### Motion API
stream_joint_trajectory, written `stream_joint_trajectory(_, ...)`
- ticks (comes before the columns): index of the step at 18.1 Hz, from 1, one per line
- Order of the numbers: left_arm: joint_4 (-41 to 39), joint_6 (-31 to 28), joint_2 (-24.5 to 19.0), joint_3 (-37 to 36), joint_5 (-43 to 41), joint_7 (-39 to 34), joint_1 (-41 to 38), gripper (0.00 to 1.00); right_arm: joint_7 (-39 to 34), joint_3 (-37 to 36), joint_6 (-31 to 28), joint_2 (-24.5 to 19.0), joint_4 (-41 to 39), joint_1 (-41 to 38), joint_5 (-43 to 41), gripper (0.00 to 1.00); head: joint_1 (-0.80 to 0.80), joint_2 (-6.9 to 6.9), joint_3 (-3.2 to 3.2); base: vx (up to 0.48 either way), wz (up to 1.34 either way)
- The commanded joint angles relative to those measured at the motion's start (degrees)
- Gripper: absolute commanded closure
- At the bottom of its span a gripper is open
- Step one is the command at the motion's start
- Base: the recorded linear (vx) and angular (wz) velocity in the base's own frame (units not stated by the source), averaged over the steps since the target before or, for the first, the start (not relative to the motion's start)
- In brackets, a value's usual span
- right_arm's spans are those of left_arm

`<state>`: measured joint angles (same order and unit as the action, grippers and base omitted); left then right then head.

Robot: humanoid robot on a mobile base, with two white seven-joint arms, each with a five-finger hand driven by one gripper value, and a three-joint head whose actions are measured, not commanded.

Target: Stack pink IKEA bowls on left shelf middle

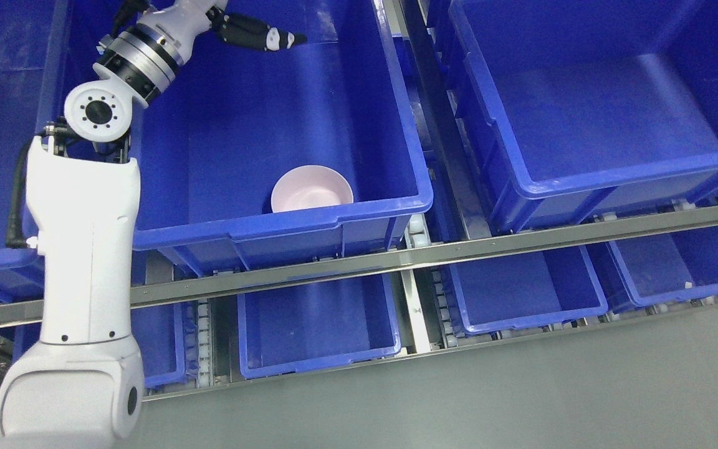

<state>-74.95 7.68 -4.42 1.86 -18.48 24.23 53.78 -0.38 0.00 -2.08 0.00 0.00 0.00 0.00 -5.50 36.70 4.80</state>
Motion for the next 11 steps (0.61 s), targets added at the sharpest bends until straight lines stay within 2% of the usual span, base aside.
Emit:
stream_joint_trajectory(1,2.01,-5.65,3.42,-1.32,16.81,-34.34,-2.27,0.0,0.03,-0.7,0.15,1.0,-1.93,-1.67,0.0,0.0,0.0,0.0,0.0,0.0,0.0)
stream_joint_trajectory(2,-1.13,-6.44,3.42,-1.94,16.81,-36.33,-4.02,0.0,0.03,-0.62,0.15,1.0,-1.93,-1.67,0.0,0.0,0.0,0.0,0.0,0.0,0.0)
stream_joint_trajectory(5,-10.11,-12.94,3.42,-2.39,17.25,-33.99,-9.91,0.0,0.03,-0.62,0.06,1.0,-1.93,-1.67,0.0,0.0,0.0,0.0,0.0,0.0,0.0)
stream_joint_trajectory(9,-15.57,-14.09,3.42,3.05,17.25,-25.03,-17.12,0.0,0.03,-0.62,0.06,1.0,-1.93,-1.67,0.0,0.0,0.0,0.0,0.0,0.0,0.0)
stream_joint_trajectory(11,-19.51,-14.36,3.42,4.38,17.25,-24.84,-20.55,0.0,0.03,-0.62,0.06,1.0,-1.93,-1.67,0.0,0.0,0.0,0.0,0.0,0.0,0.0)
